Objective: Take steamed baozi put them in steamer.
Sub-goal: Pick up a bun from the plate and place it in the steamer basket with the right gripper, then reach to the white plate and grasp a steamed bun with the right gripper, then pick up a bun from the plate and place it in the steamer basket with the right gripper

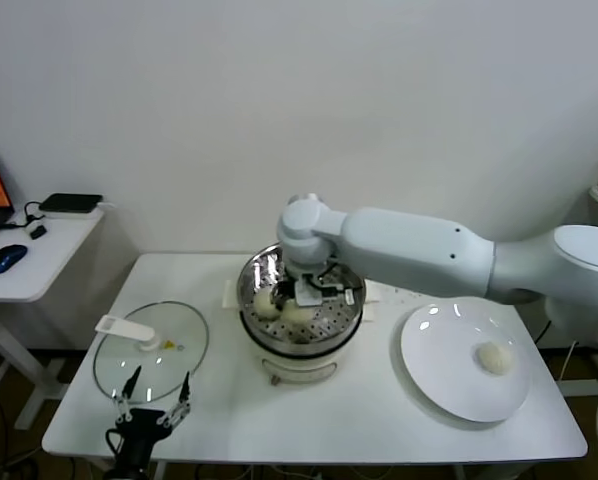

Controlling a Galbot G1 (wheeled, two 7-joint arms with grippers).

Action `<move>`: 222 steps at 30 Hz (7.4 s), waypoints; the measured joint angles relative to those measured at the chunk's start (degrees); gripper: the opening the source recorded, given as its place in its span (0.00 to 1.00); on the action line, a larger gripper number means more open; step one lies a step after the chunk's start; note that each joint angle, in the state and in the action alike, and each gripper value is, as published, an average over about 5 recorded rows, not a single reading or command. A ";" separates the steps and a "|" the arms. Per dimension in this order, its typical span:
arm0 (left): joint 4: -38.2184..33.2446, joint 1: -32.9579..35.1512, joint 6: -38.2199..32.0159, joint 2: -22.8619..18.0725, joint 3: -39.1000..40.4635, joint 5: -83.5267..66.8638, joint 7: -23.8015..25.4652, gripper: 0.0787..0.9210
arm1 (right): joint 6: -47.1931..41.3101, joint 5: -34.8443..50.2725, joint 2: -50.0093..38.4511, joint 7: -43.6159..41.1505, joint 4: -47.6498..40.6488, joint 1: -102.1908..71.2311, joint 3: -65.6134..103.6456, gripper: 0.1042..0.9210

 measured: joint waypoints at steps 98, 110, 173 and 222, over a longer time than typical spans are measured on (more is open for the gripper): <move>-0.42 -2.00 -0.04 -0.90 4.54 3.29 -0.02 0.88 | -25.80 25.86 -46.70 8.24 -12.26 -12.70 4.31 0.88; 0.02 -1.79 -0.05 -1.23 4.56 3.77 -0.07 0.88 | -21.65 17.85 -44.73 8.27 -16.52 -22.09 12.65 0.88; 1.35 -2.03 -0.42 -1.33 3.27 3.15 -0.24 0.88 | -24.34 18.97 -37.03 7.63 -21.92 -22.61 13.94 0.75; -0.75 -0.50 -2.06 -0.52 2.83 0.50 -0.29 0.88 | -39.73 64.03 -3.55 10.82 -20.06 15.97 -24.72 0.75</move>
